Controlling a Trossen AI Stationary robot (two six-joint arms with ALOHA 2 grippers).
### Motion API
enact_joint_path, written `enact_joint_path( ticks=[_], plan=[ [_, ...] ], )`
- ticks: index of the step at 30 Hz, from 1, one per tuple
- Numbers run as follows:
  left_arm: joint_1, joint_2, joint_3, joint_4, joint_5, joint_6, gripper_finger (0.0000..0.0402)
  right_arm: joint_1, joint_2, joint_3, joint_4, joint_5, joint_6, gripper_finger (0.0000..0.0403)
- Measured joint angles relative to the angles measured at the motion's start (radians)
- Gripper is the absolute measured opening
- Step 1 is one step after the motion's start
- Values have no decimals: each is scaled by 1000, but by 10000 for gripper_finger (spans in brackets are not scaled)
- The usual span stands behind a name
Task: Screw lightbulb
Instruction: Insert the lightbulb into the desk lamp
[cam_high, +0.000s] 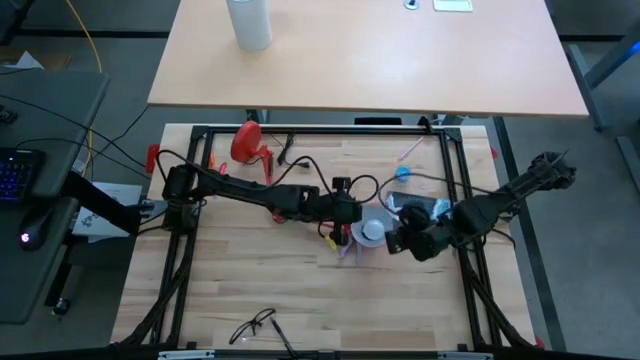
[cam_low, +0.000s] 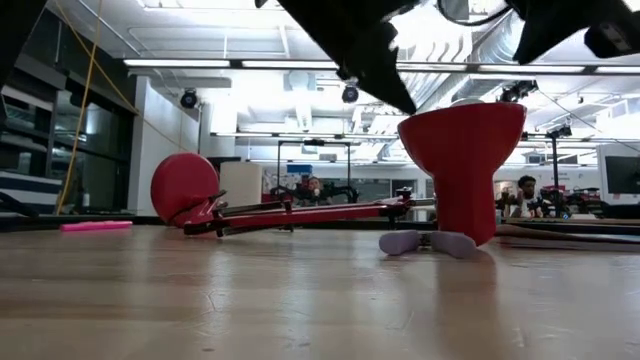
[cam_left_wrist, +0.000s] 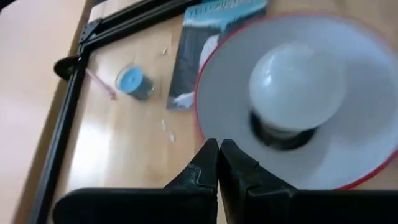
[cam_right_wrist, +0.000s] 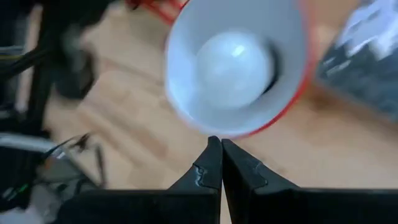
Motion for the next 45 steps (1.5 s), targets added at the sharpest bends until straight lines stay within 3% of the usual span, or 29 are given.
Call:
enact_joint_path(
  ticks=[10,13,23,35,45],
  plan=[
    [-109,-3,1,133,162,-25,0,-140,-10,1,-30,-13,-125,0],
    [-129,11,3,194,205,-15,0,-188,-11,1,-26,-58,-187,0],
    [-115,87,2,265,117,20,0,-297,-6,1,35,-139,-312,0],
    [-95,117,2,217,135,27,0,-304,52,1,43,-166,-319,0],
    [-100,133,4,224,55,1,0,-305,86,2,69,-173,-306,0]
  ],
)
